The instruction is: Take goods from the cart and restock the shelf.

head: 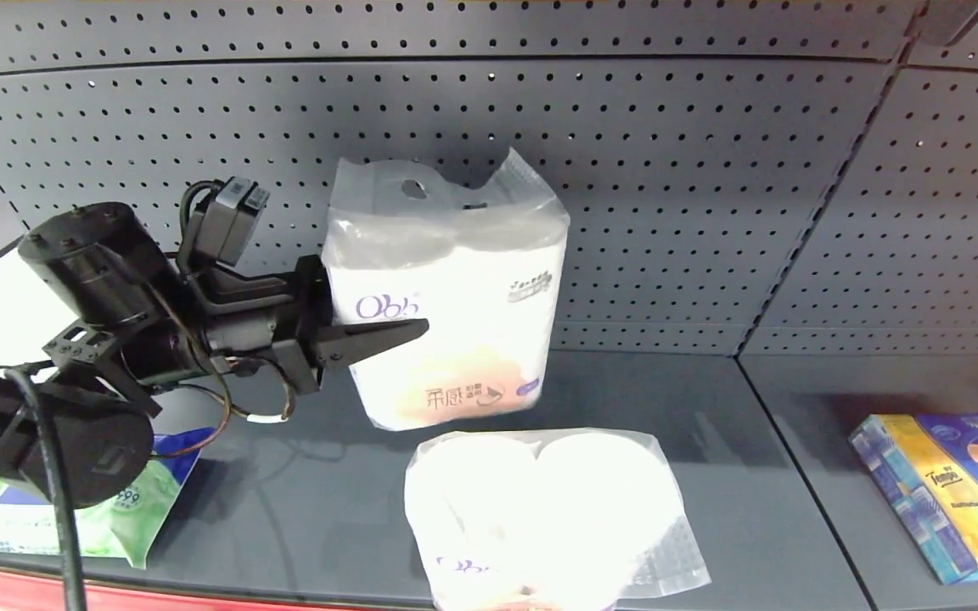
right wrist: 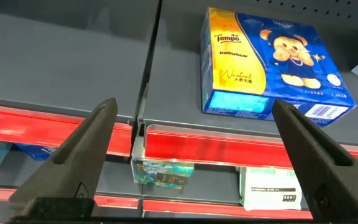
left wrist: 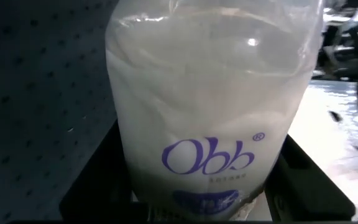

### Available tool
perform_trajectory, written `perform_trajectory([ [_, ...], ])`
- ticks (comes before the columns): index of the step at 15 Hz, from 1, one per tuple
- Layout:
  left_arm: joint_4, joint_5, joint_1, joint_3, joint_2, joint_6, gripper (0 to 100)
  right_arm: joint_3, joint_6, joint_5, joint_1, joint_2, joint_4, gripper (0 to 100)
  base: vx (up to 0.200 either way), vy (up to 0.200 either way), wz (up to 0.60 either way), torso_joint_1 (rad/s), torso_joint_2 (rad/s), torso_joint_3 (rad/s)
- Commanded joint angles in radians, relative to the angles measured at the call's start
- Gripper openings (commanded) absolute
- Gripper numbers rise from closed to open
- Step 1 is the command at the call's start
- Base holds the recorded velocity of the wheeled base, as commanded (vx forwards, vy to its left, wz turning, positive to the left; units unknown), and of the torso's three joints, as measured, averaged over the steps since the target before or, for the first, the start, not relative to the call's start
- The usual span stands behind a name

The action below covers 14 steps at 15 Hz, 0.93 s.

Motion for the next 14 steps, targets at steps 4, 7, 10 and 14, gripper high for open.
perform_trajectory([
  [4,-0.084,-0.090,-0.005,-0.003,0.125,-0.017,0,0.000,-0.001,-0.001,0.000,0.002,0.000,100,0.000,0.000,0.00,0.000,0.00,0.000],
  [7,-0.145,-0.116,-0.008,-0.003,0.175,-0.018,0,0.000,-0.001,0.001,0.000,0.002,0.000,100,0.000,0.000,0.00,0.000,0.00,0.000],
  [10,-0.200,-0.133,-0.018,-0.003,0.249,-0.020,0,0.000,-0.001,-0.001,0.000,0.004,0.002,100,0.000,0.000,0.00,0.000,0.00,0.000],
  [14,-0.219,-0.133,-0.030,-0.002,0.281,-0.020,0,0.000,-0.001,-0.001,0.000,0.007,0.002,100,0.000,0.000,0.00,0.000,0.00,0.000],
])
